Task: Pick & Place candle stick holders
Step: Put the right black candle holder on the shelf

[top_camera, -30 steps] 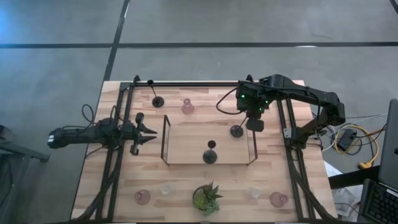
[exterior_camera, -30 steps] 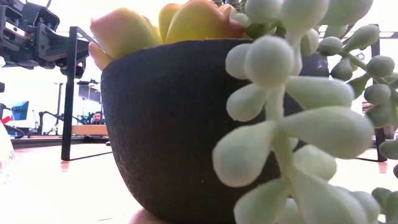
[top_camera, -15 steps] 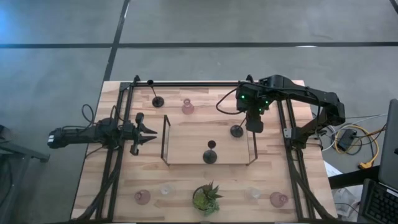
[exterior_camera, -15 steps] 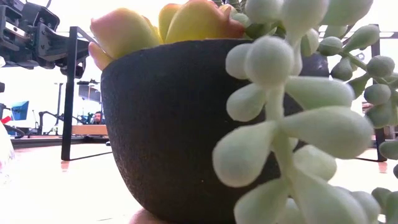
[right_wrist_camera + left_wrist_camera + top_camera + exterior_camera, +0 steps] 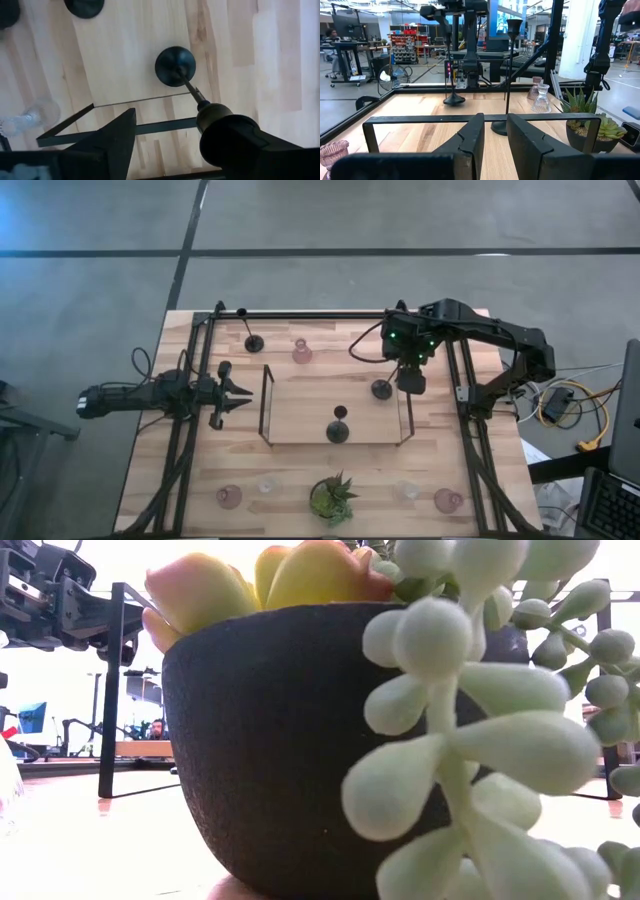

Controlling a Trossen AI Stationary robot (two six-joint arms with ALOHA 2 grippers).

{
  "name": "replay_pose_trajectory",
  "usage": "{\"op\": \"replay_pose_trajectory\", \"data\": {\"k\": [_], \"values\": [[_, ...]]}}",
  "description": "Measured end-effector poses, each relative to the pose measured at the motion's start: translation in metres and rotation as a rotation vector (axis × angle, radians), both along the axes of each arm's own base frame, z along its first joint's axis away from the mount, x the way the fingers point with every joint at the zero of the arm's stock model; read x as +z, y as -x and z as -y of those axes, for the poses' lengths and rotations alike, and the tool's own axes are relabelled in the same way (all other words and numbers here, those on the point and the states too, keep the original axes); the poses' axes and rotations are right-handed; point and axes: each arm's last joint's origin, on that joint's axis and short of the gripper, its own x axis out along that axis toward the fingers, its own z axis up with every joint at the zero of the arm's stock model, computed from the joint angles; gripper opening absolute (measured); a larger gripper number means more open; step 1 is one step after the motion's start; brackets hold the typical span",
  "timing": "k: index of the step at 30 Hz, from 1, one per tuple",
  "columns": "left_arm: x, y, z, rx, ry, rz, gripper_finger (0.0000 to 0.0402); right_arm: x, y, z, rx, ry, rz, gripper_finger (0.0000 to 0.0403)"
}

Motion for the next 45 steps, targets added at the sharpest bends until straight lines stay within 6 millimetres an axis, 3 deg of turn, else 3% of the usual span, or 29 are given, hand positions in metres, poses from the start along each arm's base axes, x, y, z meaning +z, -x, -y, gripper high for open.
{"op": "replay_pose_trajectory", "data": {"k": [9,20,45], "values": [[0.0,0.0,0.0,0.0,0.0,0.0,0.0088,0.018,0.002,-0.003,0.003,0.011,0.056,0.0225],[0.0,0.0,0.0,0.0,0.0,0.0,0.0088,-0.012,-0.002,-0.002,-0.015,0.001,-0.029,0.0219],[0.0,0.0,0.0,0.0,0.0,0.0,0.0088,-0.011,-0.007,-0.006,-0.021,-0.055,0.008,0.0219]]}}
